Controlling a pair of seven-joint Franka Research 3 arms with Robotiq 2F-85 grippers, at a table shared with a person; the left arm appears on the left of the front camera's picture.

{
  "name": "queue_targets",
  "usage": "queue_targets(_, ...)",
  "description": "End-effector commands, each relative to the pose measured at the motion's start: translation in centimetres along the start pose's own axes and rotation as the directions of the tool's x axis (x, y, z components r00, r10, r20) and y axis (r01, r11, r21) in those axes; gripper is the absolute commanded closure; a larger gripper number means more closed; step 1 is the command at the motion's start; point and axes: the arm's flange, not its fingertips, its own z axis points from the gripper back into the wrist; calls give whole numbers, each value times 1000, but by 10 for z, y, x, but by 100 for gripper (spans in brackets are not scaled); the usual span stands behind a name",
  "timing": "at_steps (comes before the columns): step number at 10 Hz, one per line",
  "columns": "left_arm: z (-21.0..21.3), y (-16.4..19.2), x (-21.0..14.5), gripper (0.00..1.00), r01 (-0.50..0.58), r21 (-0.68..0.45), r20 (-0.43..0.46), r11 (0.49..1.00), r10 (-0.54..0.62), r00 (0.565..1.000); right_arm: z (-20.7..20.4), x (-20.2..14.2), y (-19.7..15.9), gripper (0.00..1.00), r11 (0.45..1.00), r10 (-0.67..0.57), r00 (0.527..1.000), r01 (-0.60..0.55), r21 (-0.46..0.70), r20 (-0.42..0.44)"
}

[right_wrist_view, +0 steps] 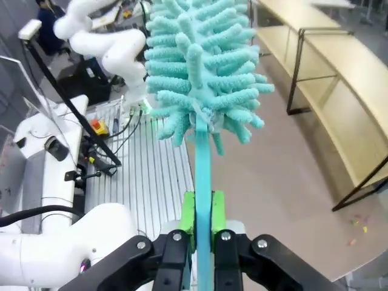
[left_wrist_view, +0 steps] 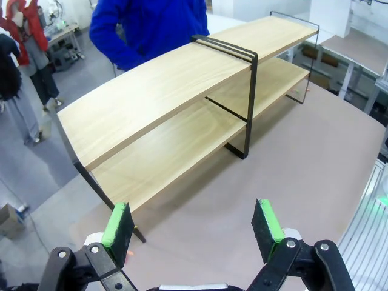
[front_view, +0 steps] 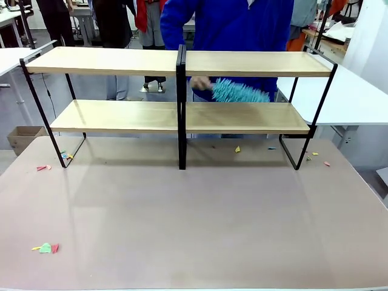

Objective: Clean the shelves.
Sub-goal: Clean another randomly selected level of the Shelf with the Duster, then place the Duster on the table.

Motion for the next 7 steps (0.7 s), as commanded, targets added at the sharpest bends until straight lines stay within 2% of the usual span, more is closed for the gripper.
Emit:
queue_targets(1,-1,1,-1,0,-3,-3,1,1000,3,1000,0,9,1,88,1000,19,1000,-19,10,-10)
queue_targets(7,-1,1,-1,0,-3,-3,1,1000,3,1000,0,9,1,88,1000,19,1000,-19,10,-10)
